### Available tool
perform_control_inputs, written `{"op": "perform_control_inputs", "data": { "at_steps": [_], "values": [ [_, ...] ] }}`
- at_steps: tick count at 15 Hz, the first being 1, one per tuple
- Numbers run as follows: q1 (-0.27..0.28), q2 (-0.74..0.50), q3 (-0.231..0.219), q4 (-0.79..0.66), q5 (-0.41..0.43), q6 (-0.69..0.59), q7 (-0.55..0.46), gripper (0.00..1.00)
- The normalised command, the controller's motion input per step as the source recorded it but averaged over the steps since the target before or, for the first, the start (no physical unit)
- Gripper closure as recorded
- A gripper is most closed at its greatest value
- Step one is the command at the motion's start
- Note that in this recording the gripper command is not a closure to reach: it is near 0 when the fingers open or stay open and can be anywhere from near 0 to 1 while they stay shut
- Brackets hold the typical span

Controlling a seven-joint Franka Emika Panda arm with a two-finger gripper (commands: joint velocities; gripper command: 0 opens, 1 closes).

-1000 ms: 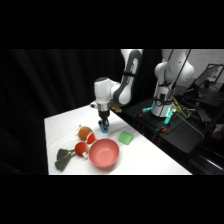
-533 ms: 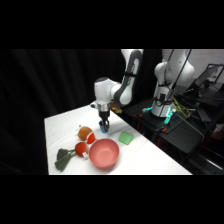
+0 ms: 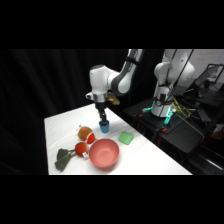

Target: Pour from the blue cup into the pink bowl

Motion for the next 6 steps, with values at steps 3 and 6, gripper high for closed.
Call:
{"op": "perform_control_inputs", "data": {
  "at_steps": [3, 6],
  "values": [
    [-0.038, -0.67, -0.036, 0.13, -0.163, -0.67, 0.15, 0.0],
    [-0.047, -0.57, 0.025, 0.1, -0.283, -0.52, 0.26, 0.0]
  ]
}}
